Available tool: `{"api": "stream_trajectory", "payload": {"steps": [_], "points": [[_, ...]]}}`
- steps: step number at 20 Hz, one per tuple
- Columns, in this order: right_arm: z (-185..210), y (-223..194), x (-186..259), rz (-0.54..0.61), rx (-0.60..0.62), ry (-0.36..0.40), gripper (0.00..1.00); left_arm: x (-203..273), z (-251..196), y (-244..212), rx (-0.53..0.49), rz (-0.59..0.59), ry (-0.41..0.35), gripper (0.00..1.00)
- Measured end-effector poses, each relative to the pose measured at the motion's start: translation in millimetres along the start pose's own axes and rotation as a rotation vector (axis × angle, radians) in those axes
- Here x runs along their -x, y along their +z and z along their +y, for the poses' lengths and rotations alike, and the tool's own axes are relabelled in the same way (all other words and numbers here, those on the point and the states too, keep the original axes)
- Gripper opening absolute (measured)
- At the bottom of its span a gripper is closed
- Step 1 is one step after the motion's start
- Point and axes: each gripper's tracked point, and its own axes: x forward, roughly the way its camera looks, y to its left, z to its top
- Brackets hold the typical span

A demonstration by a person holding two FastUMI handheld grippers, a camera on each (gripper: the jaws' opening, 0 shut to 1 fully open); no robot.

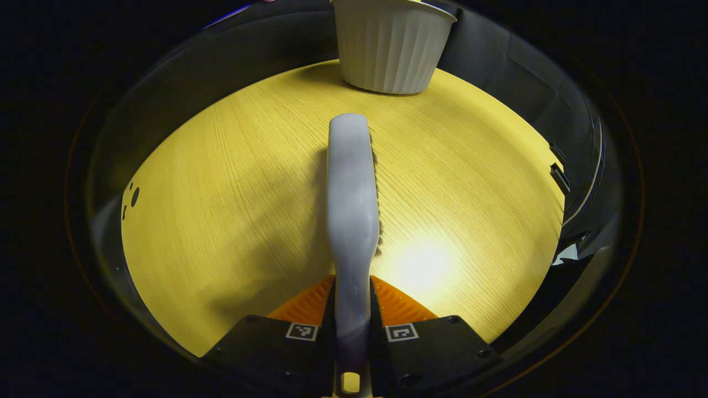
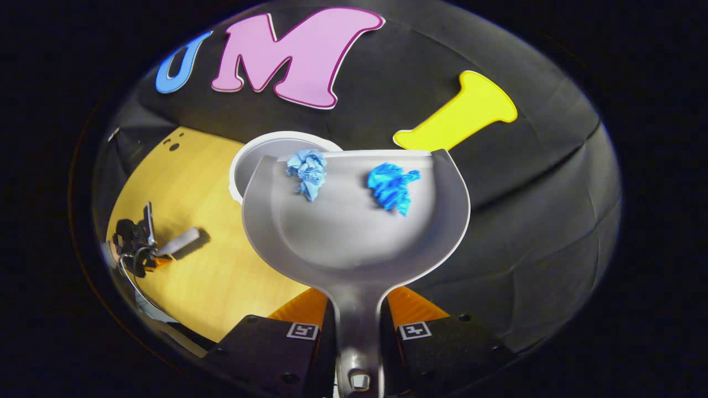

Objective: Pick up the small broom and dustpan from the desktop, sweep the trash into the dustpan with the broom, and then empty the trash into the garbage bin.

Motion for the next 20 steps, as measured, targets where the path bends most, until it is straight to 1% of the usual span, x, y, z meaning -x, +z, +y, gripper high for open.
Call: {"api": "stream_trajectory", "payload": {"steps": [4,7,10,13,20], "points": [[-7.9,4.7,-11.6,0.048,0.127,-0.031,0.38,-0.3,-0.2,0.9,0.005,-0.003,-0.002,0.3],[-11.5,10.0,-17.1,0.066,0.183,-0.038,0.38,-0.7,0.4,0.8,0.0,-0.003,-0.002,0.3],[-17.2,16.9,-22.1,0.086,0.267,-0.06,0.38,-0.7,0.5,0.7,-0.002,-0.002,0.0,0.3],[-21.6,24.9,-25.6,0.111,0.334,-0.055,0.38,-0.1,0.6,0.9,-0.001,-0.002,0.003,0.3],[-22.6,47.4,-37.0,0.199,0.54,-0.043,0.38,-0.7,0.5,0.9,0.011,-0.007,0.008,0.3]]}}
